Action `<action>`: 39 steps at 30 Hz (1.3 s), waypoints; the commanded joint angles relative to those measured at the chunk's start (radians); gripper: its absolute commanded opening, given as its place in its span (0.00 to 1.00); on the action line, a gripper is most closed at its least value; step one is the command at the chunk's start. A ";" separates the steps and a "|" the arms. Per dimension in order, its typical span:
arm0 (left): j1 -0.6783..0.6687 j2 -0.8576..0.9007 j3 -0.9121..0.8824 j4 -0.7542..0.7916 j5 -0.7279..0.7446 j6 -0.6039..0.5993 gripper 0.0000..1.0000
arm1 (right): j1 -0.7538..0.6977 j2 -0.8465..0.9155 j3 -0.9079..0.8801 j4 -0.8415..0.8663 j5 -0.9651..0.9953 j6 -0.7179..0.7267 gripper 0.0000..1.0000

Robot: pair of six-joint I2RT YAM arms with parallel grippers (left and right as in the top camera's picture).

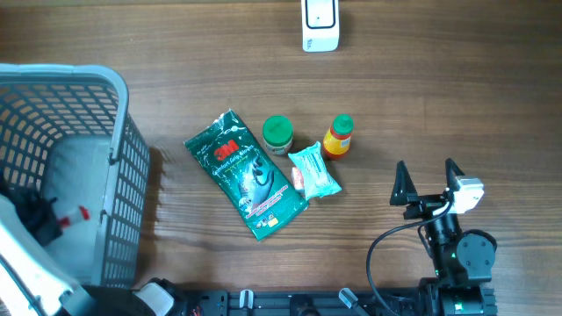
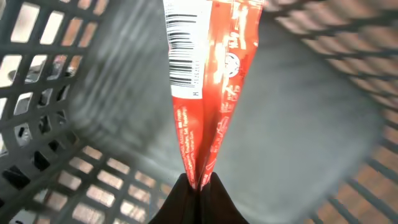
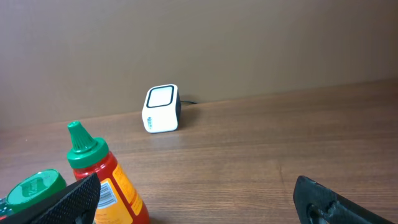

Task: Scan the item barcode
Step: 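Grasp the red snack stick with the left gripper and lift, then carry the red stick and lay it on the glove packet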

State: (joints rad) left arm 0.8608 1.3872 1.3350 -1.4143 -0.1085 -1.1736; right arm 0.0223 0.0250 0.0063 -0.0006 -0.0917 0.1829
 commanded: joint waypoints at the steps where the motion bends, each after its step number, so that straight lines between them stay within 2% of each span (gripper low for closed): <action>1: 0.005 -0.061 0.142 -0.035 0.119 0.113 0.04 | 0.005 -0.002 -0.001 0.003 0.013 0.011 1.00; 7: 0.005 -0.174 0.208 -0.024 0.297 0.150 0.04 | 0.005 -0.002 -0.001 0.003 0.013 0.010 1.00; 16: 0.005 -0.392 0.209 0.102 0.382 0.149 0.04 | 0.005 -0.002 -0.001 0.003 0.013 0.011 1.00; 18: 0.005 -0.426 0.210 0.129 0.444 0.150 0.04 | 0.005 -0.002 -0.001 0.003 0.013 0.011 1.00; 27: 0.005 -0.459 0.210 0.238 0.795 0.150 0.04 | 0.005 -0.002 -0.001 0.003 0.013 0.011 1.00; 39: 0.000 -0.459 0.210 0.362 1.090 0.251 0.04 | 0.005 -0.002 -0.001 0.003 0.013 0.011 1.00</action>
State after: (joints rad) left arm 0.8608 0.9298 1.5311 -1.0843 0.8433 -0.9874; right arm 0.0223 0.0250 0.0063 -0.0006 -0.0917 0.1829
